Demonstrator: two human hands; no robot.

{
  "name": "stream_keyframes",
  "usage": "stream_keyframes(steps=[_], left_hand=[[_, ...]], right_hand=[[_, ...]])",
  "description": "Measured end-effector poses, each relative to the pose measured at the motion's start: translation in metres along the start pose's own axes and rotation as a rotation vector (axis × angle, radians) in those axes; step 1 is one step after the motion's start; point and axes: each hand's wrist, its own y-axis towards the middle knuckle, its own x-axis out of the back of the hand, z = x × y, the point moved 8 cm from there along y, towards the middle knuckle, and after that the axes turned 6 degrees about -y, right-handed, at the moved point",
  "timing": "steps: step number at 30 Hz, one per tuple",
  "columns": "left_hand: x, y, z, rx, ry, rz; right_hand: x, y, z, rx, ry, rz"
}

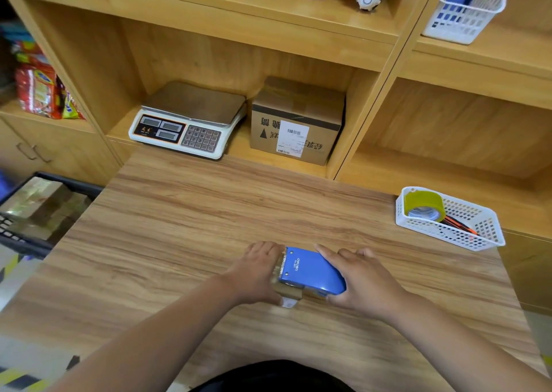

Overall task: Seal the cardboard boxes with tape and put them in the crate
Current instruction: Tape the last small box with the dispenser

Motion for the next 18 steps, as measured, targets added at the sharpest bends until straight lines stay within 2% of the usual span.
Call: stream_keyframes(steps=[8, 18], left_hand=[[-0.001, 0.004, 0.005, -0.006, 0.008, -0.011], [0.000, 0.004, 0.002, -0.019, -0.013, 0.021]], right_hand=[[0.005, -0.003, -0.004, 0.012, 0.079, 0.037], [-0.004, -0.033, -0.048, -0.036, 0.166, 0.039]])
